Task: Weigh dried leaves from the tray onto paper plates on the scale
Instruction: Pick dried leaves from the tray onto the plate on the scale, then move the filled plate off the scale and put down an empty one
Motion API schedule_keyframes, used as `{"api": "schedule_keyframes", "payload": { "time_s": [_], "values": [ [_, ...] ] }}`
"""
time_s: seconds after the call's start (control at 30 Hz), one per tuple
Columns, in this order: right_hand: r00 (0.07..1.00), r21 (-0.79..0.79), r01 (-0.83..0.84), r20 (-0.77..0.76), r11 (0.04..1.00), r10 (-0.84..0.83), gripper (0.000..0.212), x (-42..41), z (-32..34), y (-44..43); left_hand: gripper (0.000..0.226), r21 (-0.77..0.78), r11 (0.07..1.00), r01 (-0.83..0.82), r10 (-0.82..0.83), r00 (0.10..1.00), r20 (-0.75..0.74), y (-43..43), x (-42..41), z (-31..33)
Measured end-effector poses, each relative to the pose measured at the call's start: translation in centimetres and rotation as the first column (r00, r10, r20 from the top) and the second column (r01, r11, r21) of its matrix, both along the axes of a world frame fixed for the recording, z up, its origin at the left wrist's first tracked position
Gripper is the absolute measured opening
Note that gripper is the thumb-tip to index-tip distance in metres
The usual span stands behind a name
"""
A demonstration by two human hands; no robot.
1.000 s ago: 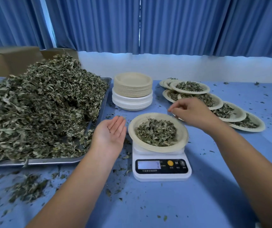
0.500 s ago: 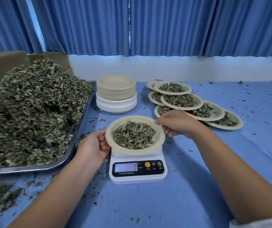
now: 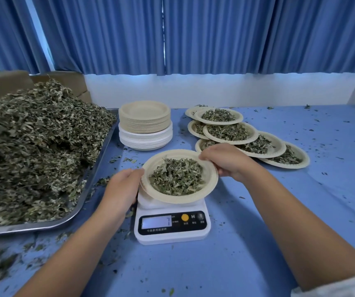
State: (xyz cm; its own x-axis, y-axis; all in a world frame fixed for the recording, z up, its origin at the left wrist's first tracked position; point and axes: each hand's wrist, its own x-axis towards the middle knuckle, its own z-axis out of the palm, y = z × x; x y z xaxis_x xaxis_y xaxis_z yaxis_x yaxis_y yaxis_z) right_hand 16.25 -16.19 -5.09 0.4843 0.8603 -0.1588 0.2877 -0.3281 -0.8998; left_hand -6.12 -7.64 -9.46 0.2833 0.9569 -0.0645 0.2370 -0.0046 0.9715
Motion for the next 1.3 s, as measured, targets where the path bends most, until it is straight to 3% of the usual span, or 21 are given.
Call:
{"api": "schedule_keyframes", "payload": {
  "time_s": [0.13, 0.3, 0.47, 0.7, 1.1, 1.3],
  "values": [
    [0.999, -0.003, 0.033, 0.015, 0.999, -0.033, 0.007, 0.7, 0.4, -0.4, 0.024, 0.091, 0.992, 0.086, -0.08, 0.994, -0.071, -0.5, 0.4, 1.3],
    [0.976, -0.179, -0.125, 0.153, 0.976, 0.153, 0.014, 4.2, 1.7, -2.8, 0.041, 0.323, 0.907, 0.27, -0.105, 0.888, -0.447, -1.8, 2.3, 3.4],
    [0.923, -0.393, -0.067, 0.326, 0.917, 0.207, 0.017, 8.2, 2.3, -6.2, 0.044, 0.188, 0.826, 0.532, -0.299, 0.695, -0.654, -3.9, 7.2, 4.6],
    [0.849, -0.555, 0.05, 0.461, 0.831, 0.257, 0.016, 10.7, 1.8, -7.5, 0.032, 0.113, 0.745, 0.658, -0.279, 0.46, -0.843, -6.0, 12.9, 4.5],
    [0.891, -0.506, 0.286, 0.452, 0.814, -0.032, 0.023, 13.1, 1.1, -8.2, 0.023, 0.131, 0.729, 0.672, -0.067, 0.26, -0.963, -8.7, 17.1, 4.4],
    [0.873, -0.44, 0.358, 0.472, 0.823, -0.127, 0.028, 12.7, 1.5, -8.1, 0.023, 0.157, 0.739, 0.655, -0.071, 0.307, -0.949, -8.5, 17.6, 3.6]
  ]
}}
